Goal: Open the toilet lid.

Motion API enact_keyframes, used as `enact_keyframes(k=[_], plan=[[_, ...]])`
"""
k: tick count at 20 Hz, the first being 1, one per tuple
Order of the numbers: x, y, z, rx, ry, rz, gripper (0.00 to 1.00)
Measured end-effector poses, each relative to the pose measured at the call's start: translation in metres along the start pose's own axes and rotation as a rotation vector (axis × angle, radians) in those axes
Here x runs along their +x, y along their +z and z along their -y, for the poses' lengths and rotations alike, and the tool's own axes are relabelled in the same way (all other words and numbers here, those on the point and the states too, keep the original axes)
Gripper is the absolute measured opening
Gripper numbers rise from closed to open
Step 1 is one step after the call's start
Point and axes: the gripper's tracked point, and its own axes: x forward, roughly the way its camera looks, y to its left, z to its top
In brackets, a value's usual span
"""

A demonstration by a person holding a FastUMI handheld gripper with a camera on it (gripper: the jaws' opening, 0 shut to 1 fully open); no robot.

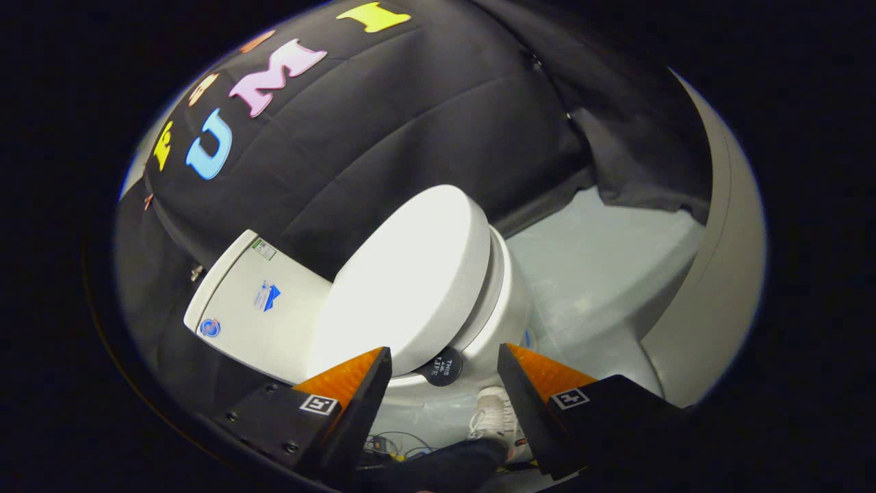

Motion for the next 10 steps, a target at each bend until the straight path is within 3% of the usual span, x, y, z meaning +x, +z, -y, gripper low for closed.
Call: enact_keyframes(k=[5,6,7,9,10], plan=[[0.028,-0.020,0.000,0.182,0.022,-0.068,0.97],[0.028,-0.019,-0.002,0.200,0.037,-0.073,0.90],[0.025,-0.018,-0.009,0.213,0.085,-0.083,0.90],[0.026,-0.021,-0.009,0.207,0.101,-0.106,0.66],[0.023,-0.020,0.007,0.176,0.043,-0.110,0.47]])
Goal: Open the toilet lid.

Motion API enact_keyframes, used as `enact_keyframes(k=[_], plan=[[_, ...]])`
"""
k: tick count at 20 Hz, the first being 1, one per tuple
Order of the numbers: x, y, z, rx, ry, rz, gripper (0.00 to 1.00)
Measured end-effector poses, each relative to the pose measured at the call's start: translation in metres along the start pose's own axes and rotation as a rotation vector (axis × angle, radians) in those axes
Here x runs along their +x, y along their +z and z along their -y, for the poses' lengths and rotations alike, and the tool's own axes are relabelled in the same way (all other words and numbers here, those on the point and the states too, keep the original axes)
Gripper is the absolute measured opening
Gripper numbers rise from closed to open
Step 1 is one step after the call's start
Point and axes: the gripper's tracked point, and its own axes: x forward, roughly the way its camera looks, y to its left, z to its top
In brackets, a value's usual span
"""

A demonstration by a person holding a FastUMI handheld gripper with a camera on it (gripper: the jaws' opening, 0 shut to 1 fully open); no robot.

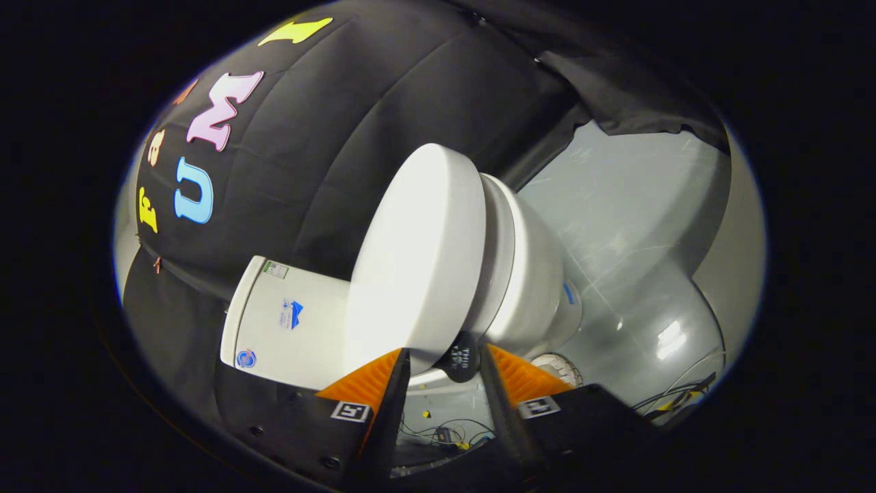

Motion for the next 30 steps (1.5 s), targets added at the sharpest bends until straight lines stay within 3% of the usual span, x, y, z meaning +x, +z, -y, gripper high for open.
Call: enact_keyframes(k=[1,2,4,16,25,30], plan=[[0.015,-0.011,0.012,0.034,-0.021,-0.008,0.28],[-0.006,0.006,0.013,0.091,-0.027,-0.018,0.09],[0.005,0.009,0.008,0.162,0.016,-0.032,0.07],[-0.016,0.019,-0.043,0.074,0.151,-0.099,0.05],[-0.054,0.033,-0.153,-0.081,0.308,-0.073,0.05],[-0.068,0.020,-0.227,-0.233,0.368,-0.060,0.10]])
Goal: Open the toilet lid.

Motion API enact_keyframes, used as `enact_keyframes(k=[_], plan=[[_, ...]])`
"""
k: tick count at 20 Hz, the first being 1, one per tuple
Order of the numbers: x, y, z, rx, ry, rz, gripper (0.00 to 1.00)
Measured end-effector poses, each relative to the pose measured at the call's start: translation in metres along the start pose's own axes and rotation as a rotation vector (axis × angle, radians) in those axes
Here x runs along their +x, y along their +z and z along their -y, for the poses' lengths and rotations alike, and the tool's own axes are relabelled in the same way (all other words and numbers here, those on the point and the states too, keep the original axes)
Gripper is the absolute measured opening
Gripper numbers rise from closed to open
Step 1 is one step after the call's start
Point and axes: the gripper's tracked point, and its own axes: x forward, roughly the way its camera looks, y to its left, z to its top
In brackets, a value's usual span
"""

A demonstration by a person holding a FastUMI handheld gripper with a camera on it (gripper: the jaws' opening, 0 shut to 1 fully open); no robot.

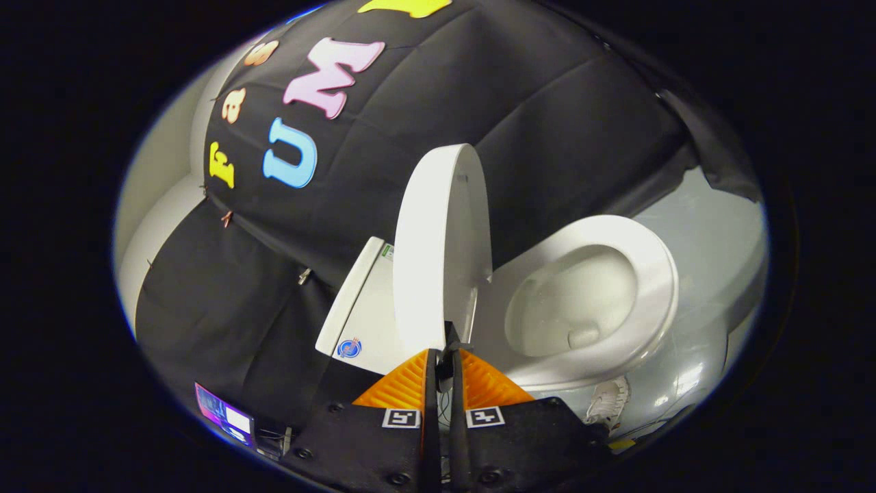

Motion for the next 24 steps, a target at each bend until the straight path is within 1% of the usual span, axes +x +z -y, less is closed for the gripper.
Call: enact_keyframes(k=[2,6,15,21,24], plan=[[0.008,0.001,-0.018,-0.080,0.005,-0.010,0.10],[0.017,0.002,-0.043,-0.179,0.009,-0.015,0.10],[0.052,-0.013,-0.107,-0.308,0.070,-0.041,0.10],[0.081,-0.030,-0.147,-0.420,0.104,-0.063,0.10],[0.099,-0.039,-0.165,-0.446,0.123,-0.069,0.10]])
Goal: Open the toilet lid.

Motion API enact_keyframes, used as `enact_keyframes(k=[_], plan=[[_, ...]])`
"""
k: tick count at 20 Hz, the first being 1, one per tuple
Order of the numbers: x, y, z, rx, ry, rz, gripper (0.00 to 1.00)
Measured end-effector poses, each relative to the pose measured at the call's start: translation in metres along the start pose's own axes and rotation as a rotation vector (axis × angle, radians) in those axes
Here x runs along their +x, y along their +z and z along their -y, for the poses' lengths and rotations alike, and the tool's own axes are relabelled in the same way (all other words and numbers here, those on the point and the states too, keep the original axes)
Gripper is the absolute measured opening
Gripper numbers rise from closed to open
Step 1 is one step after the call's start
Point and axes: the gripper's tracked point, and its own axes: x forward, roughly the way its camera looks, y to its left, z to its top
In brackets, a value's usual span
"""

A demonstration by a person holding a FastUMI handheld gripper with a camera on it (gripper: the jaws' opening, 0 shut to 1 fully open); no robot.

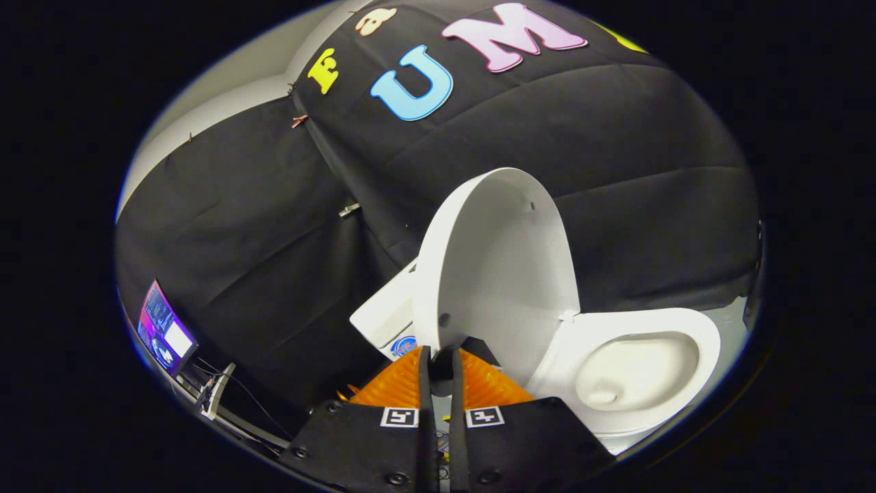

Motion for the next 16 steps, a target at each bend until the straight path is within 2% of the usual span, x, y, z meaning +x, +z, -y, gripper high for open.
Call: enact_keyframes(k=[5,11,12,13,15,16], plan=[[0.028,-0.009,-0.029,-0.045,0.017,0.001,0.10],[0.050,-0.017,-0.042,-0.087,-0.017,-0.018,0.10],[0.052,-0.017,-0.051,-0.076,0.013,-0.016,0.10],[0.058,-0.027,-0.052,-0.066,0.010,-0.062,0.17],[0.052,-0.018,-0.053,-0.038,0.012,-0.026,0.31],[0.055,-0.019,-0.054,-0.030,0.011,-0.021,0.44]])
